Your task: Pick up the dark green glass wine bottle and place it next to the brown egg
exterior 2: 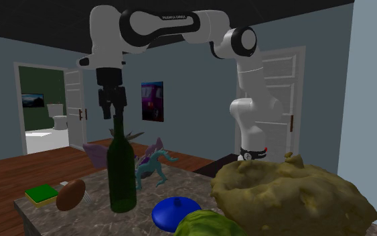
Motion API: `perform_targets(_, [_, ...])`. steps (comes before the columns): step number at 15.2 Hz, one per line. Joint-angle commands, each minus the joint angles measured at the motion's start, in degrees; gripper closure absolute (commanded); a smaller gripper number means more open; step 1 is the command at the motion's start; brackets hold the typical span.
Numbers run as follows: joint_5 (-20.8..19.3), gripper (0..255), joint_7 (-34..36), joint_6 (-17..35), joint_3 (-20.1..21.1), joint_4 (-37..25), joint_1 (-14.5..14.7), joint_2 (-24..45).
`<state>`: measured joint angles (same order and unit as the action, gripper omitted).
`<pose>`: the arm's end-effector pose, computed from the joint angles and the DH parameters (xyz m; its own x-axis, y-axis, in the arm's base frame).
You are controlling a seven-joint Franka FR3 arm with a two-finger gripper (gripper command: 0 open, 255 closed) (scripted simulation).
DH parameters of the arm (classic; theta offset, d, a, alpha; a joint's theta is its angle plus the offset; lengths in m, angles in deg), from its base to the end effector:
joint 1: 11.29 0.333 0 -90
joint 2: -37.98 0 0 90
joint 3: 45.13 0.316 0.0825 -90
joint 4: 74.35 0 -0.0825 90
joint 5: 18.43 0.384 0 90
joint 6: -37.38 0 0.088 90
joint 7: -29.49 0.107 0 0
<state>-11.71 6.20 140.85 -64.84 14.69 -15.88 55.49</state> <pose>0.6017 -0.2343 0.4774 0.9990 -0.0337 -0.0280 -0.0344 -0.9991 -0.0244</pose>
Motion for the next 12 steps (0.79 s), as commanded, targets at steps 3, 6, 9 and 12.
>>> perform_targets(3, [0.0, 0, 0.1, -5.9, -0.2, -6.0, -0.4, 0.2])
perform_targets(6, [0.0, 0, 0.2, -7.5, -0.2, -7.8, -0.6, 0.4])
perform_targets(9, [0.0, 0, 0.2, -7.5, -0.2, -7.8, -0.6, 0.4])
perform_targets(12, [0.0, 0, 0.2, -7.4, -0.2, -7.8, -0.6, 0.4])
